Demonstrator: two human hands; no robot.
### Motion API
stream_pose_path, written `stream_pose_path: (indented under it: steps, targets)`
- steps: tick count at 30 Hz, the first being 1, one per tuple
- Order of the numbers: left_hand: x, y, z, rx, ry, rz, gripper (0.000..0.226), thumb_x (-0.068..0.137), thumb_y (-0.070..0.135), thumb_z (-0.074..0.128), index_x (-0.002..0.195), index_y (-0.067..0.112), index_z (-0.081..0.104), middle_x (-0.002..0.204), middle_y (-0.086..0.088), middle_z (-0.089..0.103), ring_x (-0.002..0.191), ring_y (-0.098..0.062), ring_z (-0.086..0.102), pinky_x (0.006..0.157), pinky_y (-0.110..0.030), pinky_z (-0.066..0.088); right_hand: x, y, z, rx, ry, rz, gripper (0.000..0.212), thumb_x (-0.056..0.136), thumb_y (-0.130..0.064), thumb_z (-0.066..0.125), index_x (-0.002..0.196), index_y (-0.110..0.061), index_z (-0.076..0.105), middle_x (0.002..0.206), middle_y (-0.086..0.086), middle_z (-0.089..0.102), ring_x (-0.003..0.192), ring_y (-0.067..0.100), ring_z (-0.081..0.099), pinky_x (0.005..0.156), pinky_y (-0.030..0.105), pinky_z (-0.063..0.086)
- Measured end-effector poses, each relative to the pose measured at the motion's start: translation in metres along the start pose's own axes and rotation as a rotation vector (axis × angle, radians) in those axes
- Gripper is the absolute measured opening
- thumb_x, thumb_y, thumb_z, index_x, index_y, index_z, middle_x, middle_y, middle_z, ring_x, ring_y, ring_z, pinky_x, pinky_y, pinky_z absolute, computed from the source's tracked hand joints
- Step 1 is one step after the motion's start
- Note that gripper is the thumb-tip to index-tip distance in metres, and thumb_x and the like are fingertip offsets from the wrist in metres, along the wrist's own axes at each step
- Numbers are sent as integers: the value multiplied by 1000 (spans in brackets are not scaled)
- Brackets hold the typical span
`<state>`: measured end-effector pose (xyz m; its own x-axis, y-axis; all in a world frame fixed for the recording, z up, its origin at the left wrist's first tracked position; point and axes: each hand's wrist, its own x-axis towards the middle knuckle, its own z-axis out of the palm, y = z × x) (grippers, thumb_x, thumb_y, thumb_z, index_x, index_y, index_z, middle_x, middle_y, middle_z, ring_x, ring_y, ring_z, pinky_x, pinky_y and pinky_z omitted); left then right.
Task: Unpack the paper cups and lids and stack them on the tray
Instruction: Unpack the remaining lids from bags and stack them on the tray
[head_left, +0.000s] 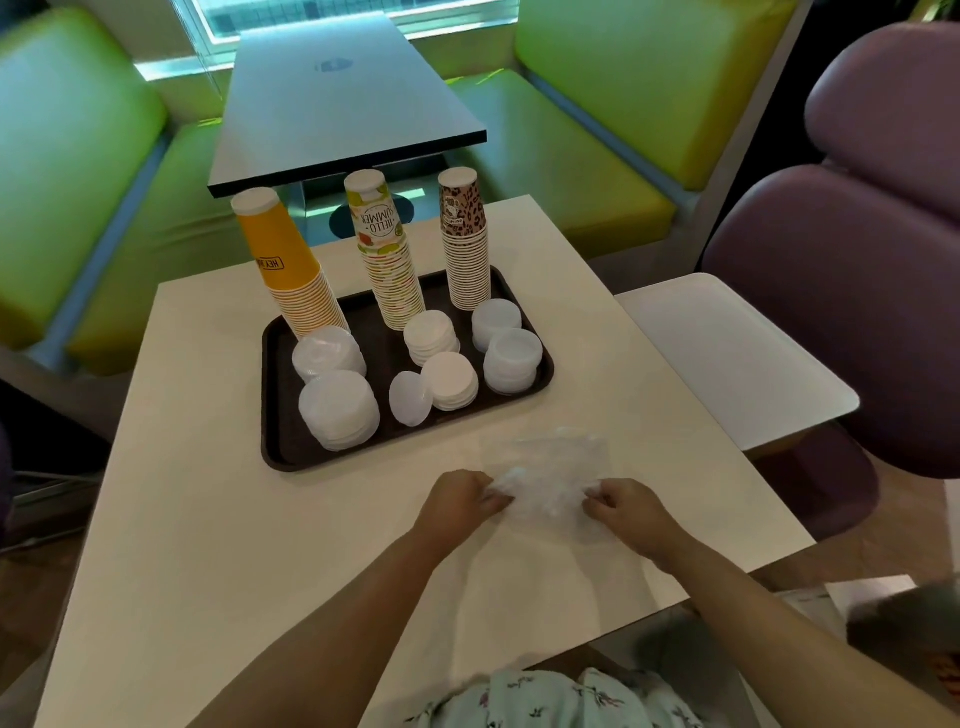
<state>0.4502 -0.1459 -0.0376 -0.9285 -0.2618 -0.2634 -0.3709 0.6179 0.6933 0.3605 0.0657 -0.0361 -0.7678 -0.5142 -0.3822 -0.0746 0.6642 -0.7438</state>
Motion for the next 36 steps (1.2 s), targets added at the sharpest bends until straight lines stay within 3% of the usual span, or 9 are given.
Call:
stream_pose_path:
  steps: [3, 6, 11, 15, 20, 24, 28, 31, 36]
  targets:
    - [1, -7, 1, 62, 87, 10, 28, 84, 27, 70, 68, 12, 53, 62, 2, 45, 63, -15, 45, 59, -26, 31, 1, 6, 1, -88, 68, 12, 18, 88, -19, 65, 80, -3, 68, 76, 9, 68, 74, 23, 64, 66, 30, 50]
    - [-9, -3, 5, 204, 229, 243, 42, 79, 38, 72, 109, 15, 55, 110, 0, 56, 100, -16, 54, 84, -25, 41, -2, 6, 2, -134, 105, 37, 24, 86, -18, 67, 65, -16, 57, 64, 1, 61, 61, 14, 56, 54, 19, 39]
    - [-17, 8, 18, 778, 123, 789, 83, 87, 56, 52, 152, 27, 9, 160, -1, 9, 147, -21, 10, 118, -45, 4, -3, 0, 0, -121, 78, 62, 23, 86, -17, 67, 66, -18, 56, 67, 1, 62, 68, 18, 59, 64, 30, 47]
    - [-12, 8, 32, 848, -185, 593, 80, 96, 39, 45, 150, 26, -14, 157, 6, -18, 144, -13, -17, 117, -41, -11, -4, -3, 4, -51, 43, 69, 12, 87, -16, 66, 76, -11, 63, 72, 4, 69, 71, 20, 66, 64, 24, 48]
    - [-7, 16, 33, 775, -269, 452, 65, 100, 26, 40, 152, 18, 2, 160, 3, -4, 147, -13, 0, 117, -33, -2, -6, -6, 3, -59, 130, 10, 34, 84, -27, 70, 112, -12, 61, 78, -5, 62, 67, 5, 57, 63, 18, 45]
    - [2, 13, 31, 609, -306, 405, 55, 100, 22, 40, 151, 17, 19, 160, 3, 9, 146, -13, 12, 118, -34, 9, -13, -8, 3, -335, 188, -507, 79, 80, -58, 60, 145, -44, 18, 150, -8, 26, 134, 11, 31, 108, 28, 27]
    - [3, 18, 23, 551, -308, 401, 51, 99, 19, 42, 148, 15, 30, 157, 0, 22, 143, -14, 23, 113, -27, 13, -9, 5, 15, -845, 49, -614, 92, 84, -58, 49, 147, -38, -14, 159, -8, -9, 147, 22, -5, 113, 47, 8]
    - [1, 15, 23, 585, -294, 415, 51, 100, 24, 42, 148, 15, 28, 158, -1, 21, 144, -13, 19, 114, -30, 12, -6, 8, 27, -894, 78, -535, 74, 87, -45, 42, 152, -24, 12, 151, -4, 33, 139, 19, 31, 94, 43, 46]
    - [2, -2, 16, 639, -276, 433, 55, 100, 22, 40, 151, 22, 18, 159, 4, 14, 146, -9, 11, 116, -28, 7, -6, 7, 23, -846, 122, -521, 49, 87, -26, 36, 134, -24, 52, 138, -6, 50, 125, 10, 52, 92, 43, 51]
